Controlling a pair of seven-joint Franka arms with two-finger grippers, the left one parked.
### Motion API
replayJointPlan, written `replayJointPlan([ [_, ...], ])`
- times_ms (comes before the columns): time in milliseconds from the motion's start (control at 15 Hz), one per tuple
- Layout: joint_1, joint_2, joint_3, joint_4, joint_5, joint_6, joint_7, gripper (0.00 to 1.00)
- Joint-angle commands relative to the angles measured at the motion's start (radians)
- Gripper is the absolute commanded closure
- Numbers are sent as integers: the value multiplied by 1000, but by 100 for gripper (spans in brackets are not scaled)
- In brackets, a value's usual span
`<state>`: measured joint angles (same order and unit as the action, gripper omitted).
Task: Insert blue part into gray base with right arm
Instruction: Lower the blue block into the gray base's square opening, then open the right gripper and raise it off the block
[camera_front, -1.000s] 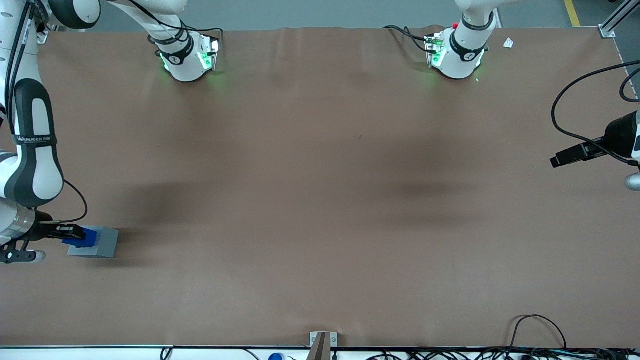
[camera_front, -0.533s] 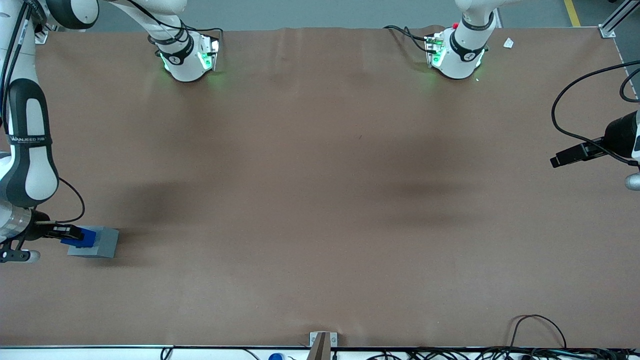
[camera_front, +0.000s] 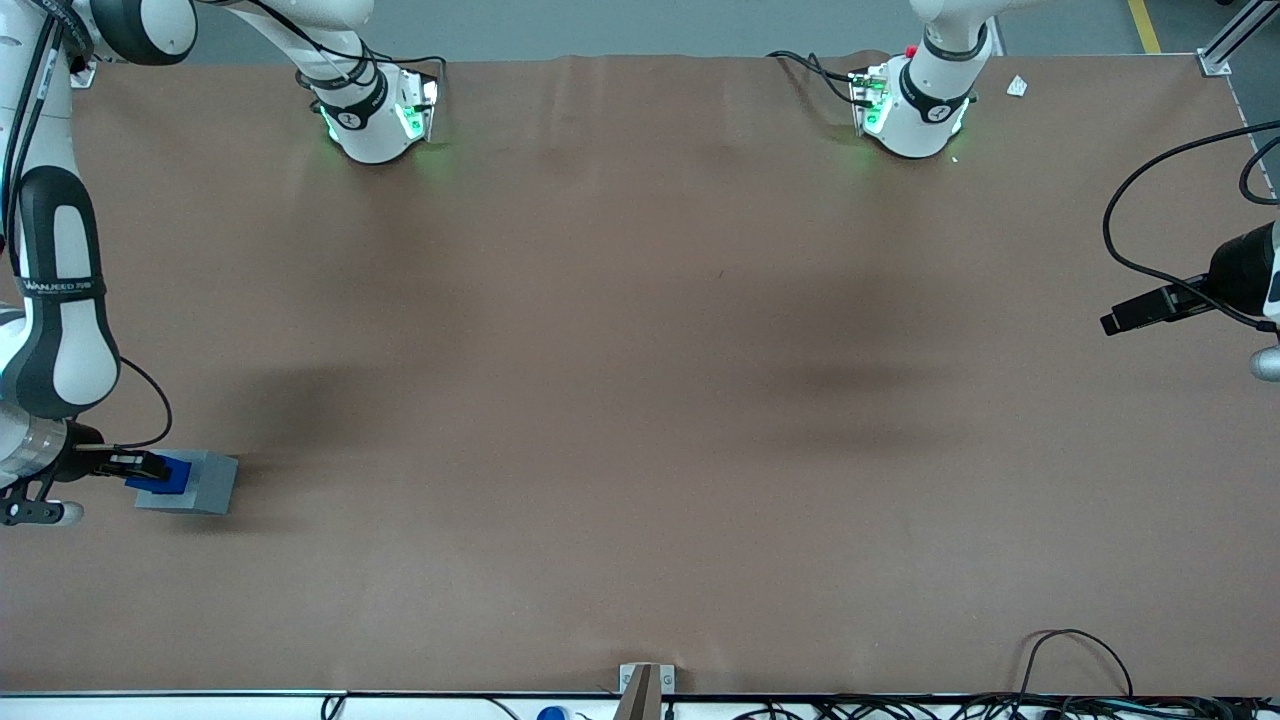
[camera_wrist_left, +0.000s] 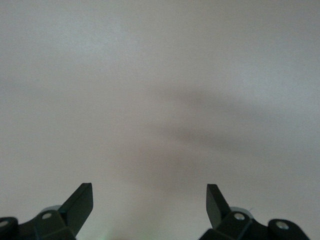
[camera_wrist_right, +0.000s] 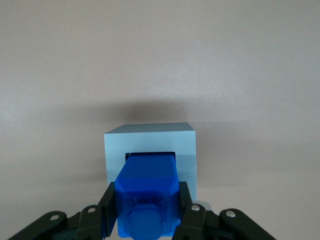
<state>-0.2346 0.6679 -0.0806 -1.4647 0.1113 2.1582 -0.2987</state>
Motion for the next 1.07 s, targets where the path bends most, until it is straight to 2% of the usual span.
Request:
replayJointPlan([
  [0, -19, 10, 16, 6, 28, 6, -8, 100],
  [200, -19, 22, 16, 4, 28, 22, -8, 98],
  [267, -19, 27, 16, 4, 27, 23, -8, 95],
  [333, -19, 27, 16, 4, 27, 23, -10, 85],
  [400, -14, 27, 16, 4, 25, 26, -11, 71],
  [467, -11, 29, 16, 4, 24, 37, -10, 52],
  [600, -15, 36, 16, 3, 25, 57, -10, 29],
  [667, -19, 36, 16, 3, 27, 64, -13, 14],
  [733, -19, 36, 16, 1, 28, 75, -13, 5],
  [800, -19, 36, 16, 1, 30, 83, -11, 1],
  [1000, -15, 35, 16, 1, 30, 88, -8, 0],
])
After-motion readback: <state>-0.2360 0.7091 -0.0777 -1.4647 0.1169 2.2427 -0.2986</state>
